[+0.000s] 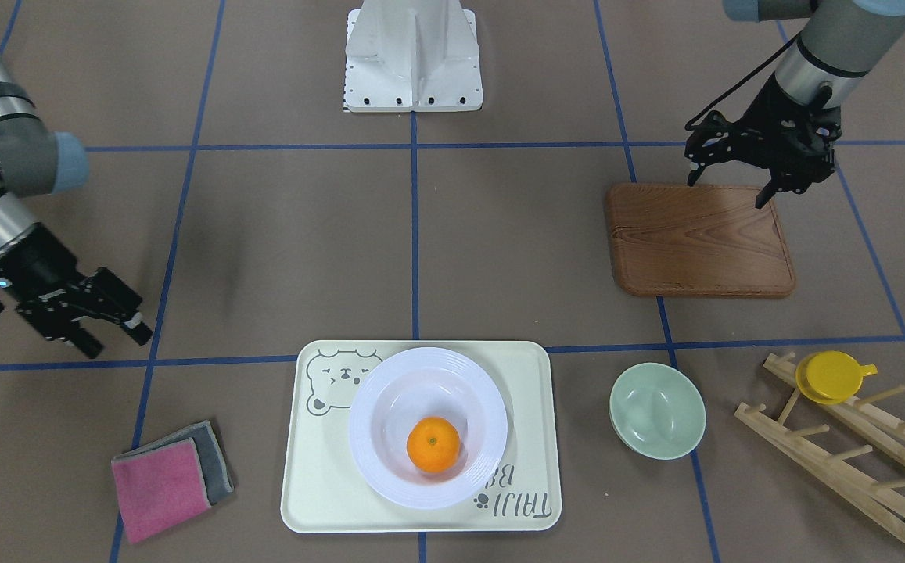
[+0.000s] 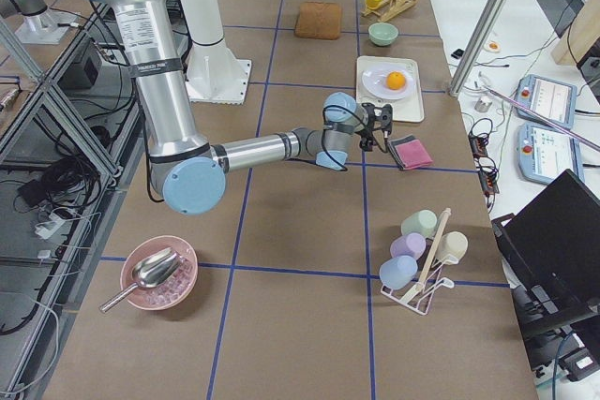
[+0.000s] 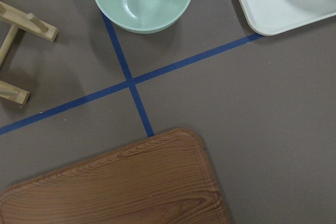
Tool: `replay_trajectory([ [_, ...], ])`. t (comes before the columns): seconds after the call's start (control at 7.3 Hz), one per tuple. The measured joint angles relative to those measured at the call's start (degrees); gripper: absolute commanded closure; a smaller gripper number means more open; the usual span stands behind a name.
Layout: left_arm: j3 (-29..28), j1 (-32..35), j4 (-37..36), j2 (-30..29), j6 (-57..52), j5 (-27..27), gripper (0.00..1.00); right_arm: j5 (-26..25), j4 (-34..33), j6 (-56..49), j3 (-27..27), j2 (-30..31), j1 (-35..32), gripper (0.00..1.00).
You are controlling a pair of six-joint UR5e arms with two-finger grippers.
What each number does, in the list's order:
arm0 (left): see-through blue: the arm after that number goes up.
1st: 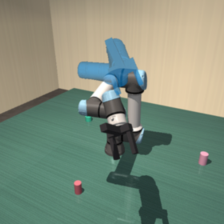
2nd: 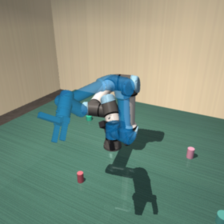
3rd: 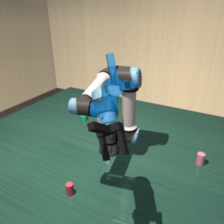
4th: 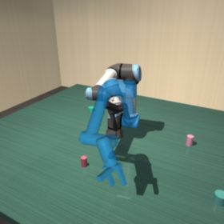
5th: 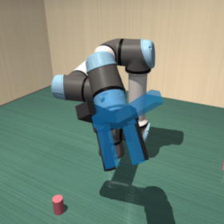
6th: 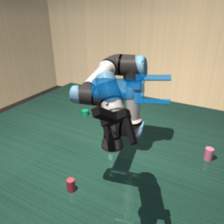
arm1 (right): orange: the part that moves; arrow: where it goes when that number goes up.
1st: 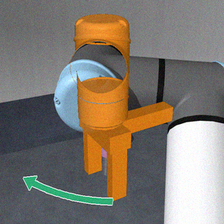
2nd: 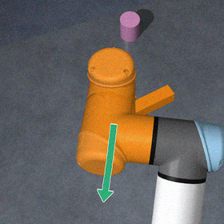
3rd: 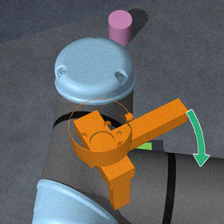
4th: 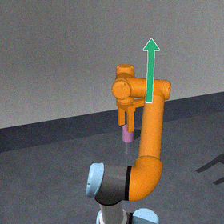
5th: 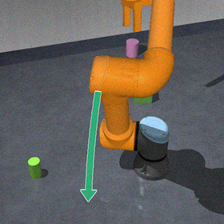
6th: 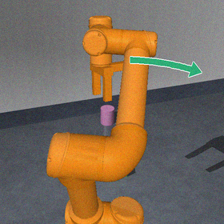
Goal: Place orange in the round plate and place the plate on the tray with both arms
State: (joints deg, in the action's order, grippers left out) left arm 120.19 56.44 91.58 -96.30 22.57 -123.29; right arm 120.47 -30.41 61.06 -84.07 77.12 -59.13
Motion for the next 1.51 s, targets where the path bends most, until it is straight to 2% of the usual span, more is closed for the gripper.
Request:
replay_trajectory([
  [0.27,-0.22,5.98,-0.16,4.21,-13.67,-0.38,0.00,10.36,-14.90,-29.93,-0.33,2.02,-10.09,0.00],
  [0.55,-0.93,11.58,-0.50,6.65,-22.68,-0.75,0.00,17.52,-26.76,-51.08,-0.64,5.58,-17.82,0.00],
  [0.82,-5.84,18.79,-2.04,7.08,-29.85,-6.09,0.00,18.69,-34.77,-68.18,-1.07,9.97,-22.15,0.00],
  [1.1,-13.45,26.53,-2.61,6.63,-40.29,-11.18,0.00,17.80,-47.20,-83.47,-2.52,10.73,-26.54,0.00],
  [1.37,-16.22,29.22,-3.11,7.33,-44.05,-12.21,0.00,17.04,-58.62,-88.73,-8.64,12.16,-27.69,0.00],
  [1.51,-16.47,29.88,-3.18,8.27,-44.34,-12.34,0.00,16.58,-62.24,-88.96,-11.84,13.17,-27.60,0.00],
])
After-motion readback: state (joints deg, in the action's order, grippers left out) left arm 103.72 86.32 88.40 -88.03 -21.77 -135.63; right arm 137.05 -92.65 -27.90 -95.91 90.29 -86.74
